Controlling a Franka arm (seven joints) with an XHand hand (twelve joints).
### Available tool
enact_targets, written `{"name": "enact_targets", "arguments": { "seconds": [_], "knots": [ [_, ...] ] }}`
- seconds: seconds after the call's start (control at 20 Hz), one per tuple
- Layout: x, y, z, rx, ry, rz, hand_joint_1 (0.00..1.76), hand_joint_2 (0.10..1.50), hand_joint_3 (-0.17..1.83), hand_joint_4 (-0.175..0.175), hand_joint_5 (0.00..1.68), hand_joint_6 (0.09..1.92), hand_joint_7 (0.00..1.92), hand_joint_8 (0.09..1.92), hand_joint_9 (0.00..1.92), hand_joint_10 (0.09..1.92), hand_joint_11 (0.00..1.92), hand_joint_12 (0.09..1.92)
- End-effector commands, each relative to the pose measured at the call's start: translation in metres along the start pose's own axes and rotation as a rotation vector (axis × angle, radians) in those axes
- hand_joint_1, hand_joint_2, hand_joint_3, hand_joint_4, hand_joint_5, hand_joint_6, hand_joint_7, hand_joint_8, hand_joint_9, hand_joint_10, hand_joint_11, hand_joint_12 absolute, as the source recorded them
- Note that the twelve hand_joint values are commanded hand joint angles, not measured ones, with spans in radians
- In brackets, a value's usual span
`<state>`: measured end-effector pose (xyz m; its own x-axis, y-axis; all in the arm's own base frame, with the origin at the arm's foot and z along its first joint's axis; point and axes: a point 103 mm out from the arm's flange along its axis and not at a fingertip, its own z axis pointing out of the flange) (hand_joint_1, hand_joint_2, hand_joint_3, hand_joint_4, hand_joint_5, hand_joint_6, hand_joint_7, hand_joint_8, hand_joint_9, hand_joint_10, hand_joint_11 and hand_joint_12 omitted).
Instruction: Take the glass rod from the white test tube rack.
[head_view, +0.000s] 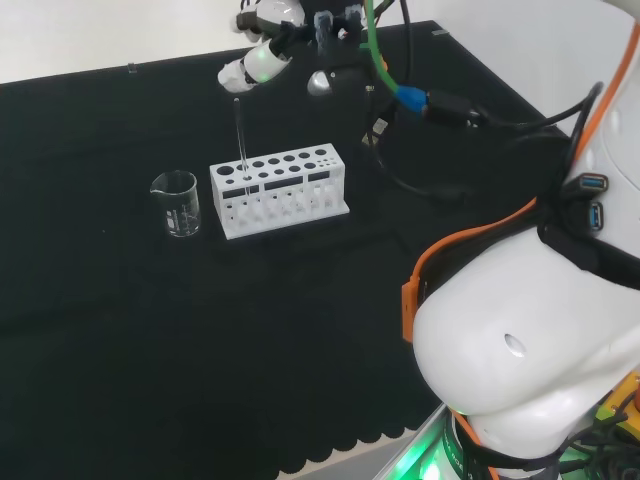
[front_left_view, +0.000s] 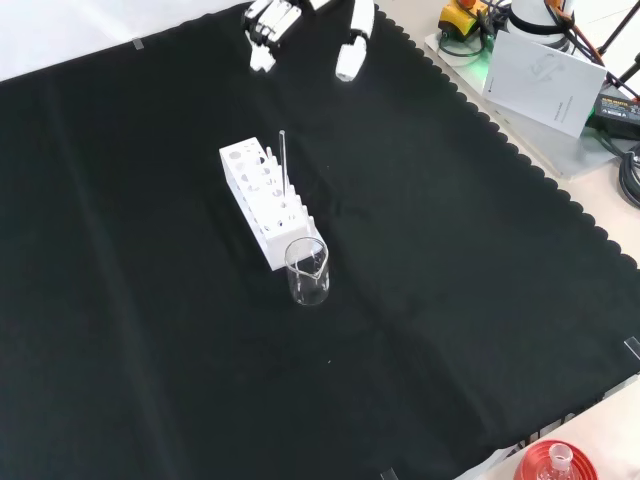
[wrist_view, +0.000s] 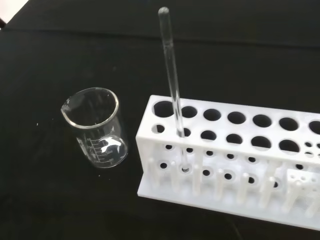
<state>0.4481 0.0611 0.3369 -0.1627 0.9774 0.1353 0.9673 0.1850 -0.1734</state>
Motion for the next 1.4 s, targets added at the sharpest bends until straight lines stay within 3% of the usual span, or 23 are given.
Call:
{"name": "enact_targets", "arguments": {
  "seconds": [0.05, 0.7, 1.4],
  "knots": [
    [0.001, 0.017, 0.015, 0.016, 0.03, -0.034, 0.55, 0.86, 0.24, -0.034, 0.24, 0.09, 0.18, 0.67, 0.27, 0.86, 0.04, 1.45],
    [-0.004, 0.039, 0.045, 0.064, 0.087, -0.063, 0.56, 0.85, 0.26, -0.045, 0.29, 0.09, 0.23, 0.7, 0.3, 0.86, 0.06, 1.44],
    [-0.02, 0.07, 0.075, 0.112, 0.121, -0.06, 0.57, 0.84, 0.29, -0.058, 0.33, 0.09, 0.27, 0.71, 0.34, 0.85, 0.11, 1.44]
  ]
}}
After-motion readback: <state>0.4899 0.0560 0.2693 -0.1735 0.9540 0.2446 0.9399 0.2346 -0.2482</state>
